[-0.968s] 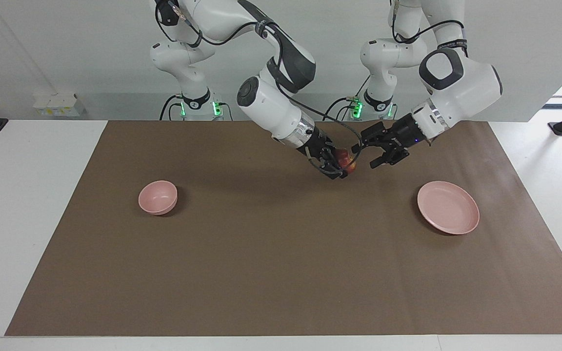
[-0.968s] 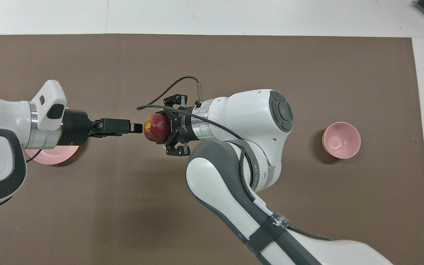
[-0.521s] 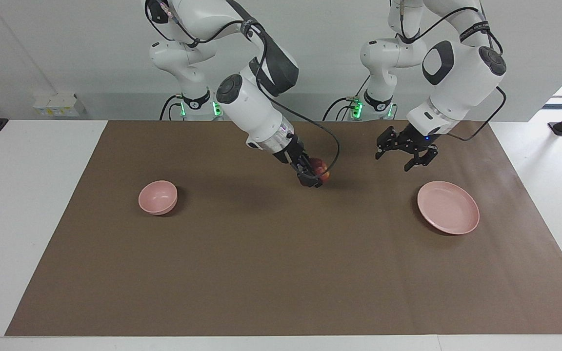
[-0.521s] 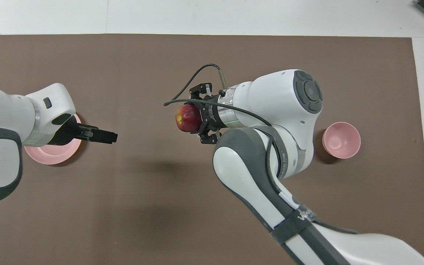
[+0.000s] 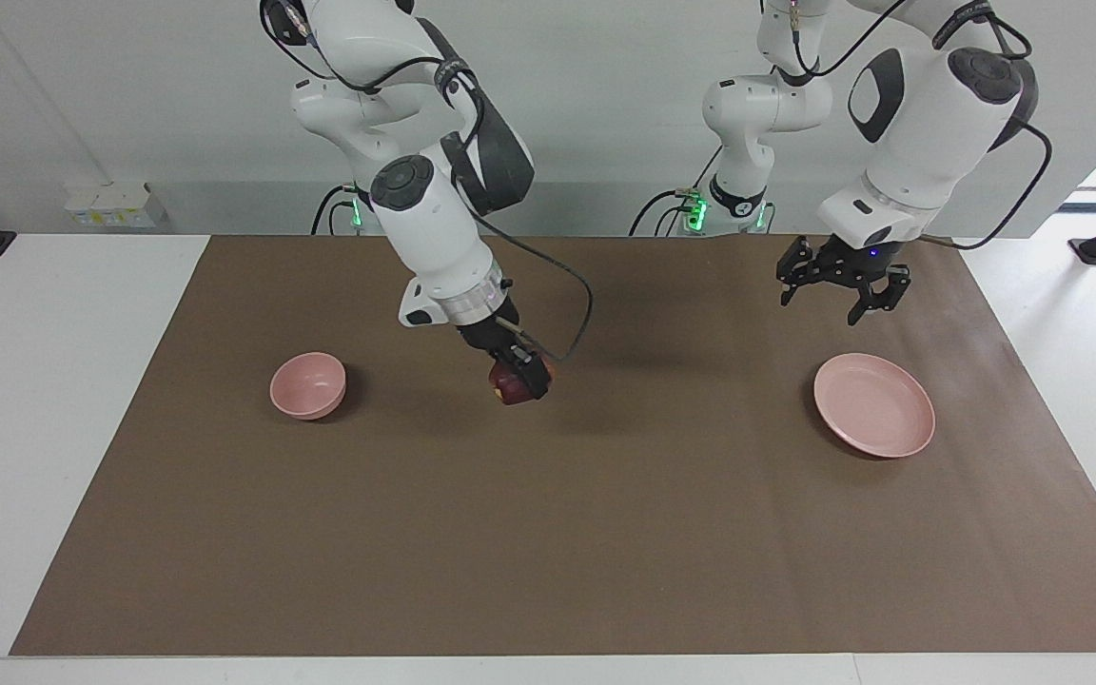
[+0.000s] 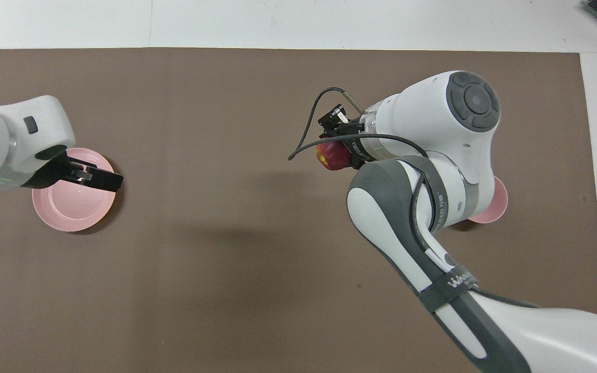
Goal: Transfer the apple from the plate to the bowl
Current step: 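Carry the apple toward the bowl while the left gripper withdraws, then lower the apple into the pink bowl and open the right gripper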
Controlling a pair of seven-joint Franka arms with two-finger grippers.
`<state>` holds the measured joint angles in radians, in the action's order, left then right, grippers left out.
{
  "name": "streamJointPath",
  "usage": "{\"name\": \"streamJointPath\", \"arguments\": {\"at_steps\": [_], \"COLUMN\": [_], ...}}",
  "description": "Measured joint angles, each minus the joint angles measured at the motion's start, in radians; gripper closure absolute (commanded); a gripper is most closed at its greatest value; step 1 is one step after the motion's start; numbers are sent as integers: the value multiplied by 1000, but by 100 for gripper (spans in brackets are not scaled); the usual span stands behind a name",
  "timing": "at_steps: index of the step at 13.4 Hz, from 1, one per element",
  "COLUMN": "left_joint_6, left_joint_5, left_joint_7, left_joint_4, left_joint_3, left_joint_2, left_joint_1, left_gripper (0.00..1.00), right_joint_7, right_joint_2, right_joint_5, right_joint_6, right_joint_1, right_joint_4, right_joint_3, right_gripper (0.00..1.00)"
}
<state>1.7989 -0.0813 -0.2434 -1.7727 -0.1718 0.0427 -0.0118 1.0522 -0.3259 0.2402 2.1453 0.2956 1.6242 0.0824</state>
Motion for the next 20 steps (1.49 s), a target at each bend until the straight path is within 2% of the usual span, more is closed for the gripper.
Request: {"name": "streamJointPath", "arguments": {"at_steps": [3, 6, 8, 13, 15, 17, 18, 19, 20], "left_joint_6": [-143, -206, -223, -227, -227, -227, -227, -227, -229], "left_joint_5": [31, 35, 35, 36, 36, 36, 36, 36, 36], "left_joint_7": [0, 0, 0, 0, 0, 1, 3, 4, 4], "left_joint_4": [155, 218, 249, 275, 277, 280, 282, 285, 288], "left_joint_3": [3, 6, 7, 7, 5, 6, 12, 22, 39], "left_joint_2": [0, -9, -31, -56, -56, -54, -52, -51, -50], "left_joint_1": [-10, -30, -40, -50, -50, -50, -50, -48, -41], "left_gripper": [0, 0, 0, 0, 0, 0, 0, 0, 0], "right_joint_7": [-187, -309, -468, -661, -671, -673, -673, -673, -673], "right_joint_2": [0, 2, 6, 38, 53, 71, 79, 84, 84], "right_joint_5": [-140, -317, -332, -335, -335, -335, -335, -335, -335], "right_joint_6": [-73, -164, -228, -232, -225, -150, -105, -70, -51], "right_joint_1": [-58, -96, -167, -367, -397, -401, -401, -401, -402], "right_joint_4": [1, 0, 7, 116, 193, 289, 339, 378, 396], "right_joint_3": [-2, -2, -4, -5, -4, -4, -4, -4, -3], "right_gripper": [100, 100, 100, 100, 100, 100, 69, 1, 0]}}
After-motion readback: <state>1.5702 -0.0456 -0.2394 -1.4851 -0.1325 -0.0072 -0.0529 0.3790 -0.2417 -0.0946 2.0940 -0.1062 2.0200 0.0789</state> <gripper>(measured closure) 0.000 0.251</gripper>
